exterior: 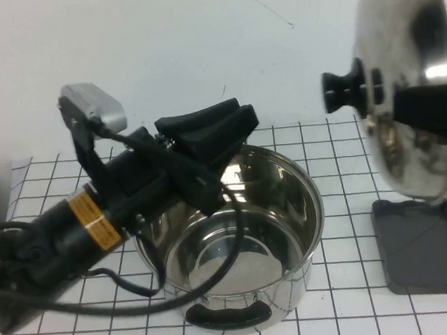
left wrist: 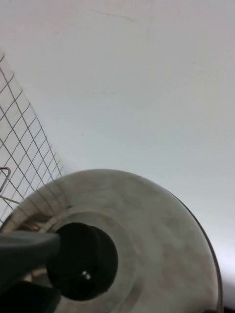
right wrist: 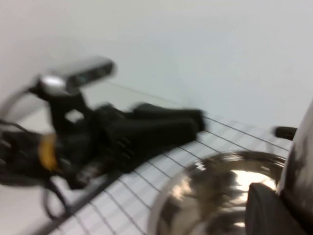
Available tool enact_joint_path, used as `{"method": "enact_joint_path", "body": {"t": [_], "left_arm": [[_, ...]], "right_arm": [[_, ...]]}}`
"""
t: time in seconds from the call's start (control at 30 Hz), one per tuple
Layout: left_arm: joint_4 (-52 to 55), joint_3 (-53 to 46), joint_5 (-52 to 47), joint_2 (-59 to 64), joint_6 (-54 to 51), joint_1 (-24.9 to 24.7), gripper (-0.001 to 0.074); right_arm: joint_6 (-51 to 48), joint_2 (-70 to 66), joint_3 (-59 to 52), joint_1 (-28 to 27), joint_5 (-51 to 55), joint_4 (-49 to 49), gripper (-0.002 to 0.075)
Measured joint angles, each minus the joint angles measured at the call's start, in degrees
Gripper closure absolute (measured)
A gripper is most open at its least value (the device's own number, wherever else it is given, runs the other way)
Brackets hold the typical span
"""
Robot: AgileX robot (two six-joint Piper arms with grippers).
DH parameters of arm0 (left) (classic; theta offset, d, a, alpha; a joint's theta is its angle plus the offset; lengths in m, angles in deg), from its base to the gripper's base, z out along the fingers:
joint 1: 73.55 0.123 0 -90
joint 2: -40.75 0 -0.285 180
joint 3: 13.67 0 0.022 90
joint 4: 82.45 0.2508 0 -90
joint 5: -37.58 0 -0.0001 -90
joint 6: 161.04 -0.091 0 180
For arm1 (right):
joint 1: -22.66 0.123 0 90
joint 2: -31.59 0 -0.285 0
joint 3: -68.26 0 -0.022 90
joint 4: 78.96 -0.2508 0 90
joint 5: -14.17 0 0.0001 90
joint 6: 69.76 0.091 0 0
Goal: Put pot lid on rack
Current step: Place the pot lid on the pot rack
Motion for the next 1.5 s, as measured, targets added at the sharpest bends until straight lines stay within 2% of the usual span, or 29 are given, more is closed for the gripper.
{"method": "enact_joint_path", "body": {"t": [0.07,0.13,0.27,0.37,0.53,0.67,0.97,1.3,1.5], "left_arm": [[5.03,0.00,0.14,-2.19,-0.01,2.00,0.0636],[10.90,0.00,0.36,-4.49,1.40,3.90,0.0693],[21.82,0.00,-0.28,-9.18,6.99,6.38,0.0727],[29.07,0.00,-3.19,-11.80,11.43,6.96,0.0731],[39.08,0.00,-5.12,-12.34,17.86,7.04,0.0734],[42.09,0.00,-5.27,-12.34,19.97,7.04,0.0736],[43.47,0.00,-5.27,-12.34,21.06,7.04,0.0736],[43.69,0.00,-5.27,-12.34,21.06,7.04,0.0736],[43.69,0.00,-5.40,-12.34,21.06,7.04,0.0736]], "right_arm": [[4.72,2.98,0.00,0.00,-2.60,7.06,0.0701],[10.48,4.78,0.00,0.00,-4.55,15.12,0.0701],[19.59,4.85,0.00,-0.10,-5.32,26.71,0.0701],[22.69,3.78,0.00,-0.21,-5.61,31.48,0.0701],[23.93,0.83,0.00,-0.29,-7.09,33.07,0.0701],[24.06,-2.30,0.00,-0.29,-7.90,33.96,0.0701],[25.32,-4.76,0.00,-0.56,-10.94,35.04,0.0701],[25.56,-4.76,0.00,-6.33,-8.08,35.39,0.0701],[25.27,-5.03,0.00,-6.70,-6.77,34.24,0.0701]]}}
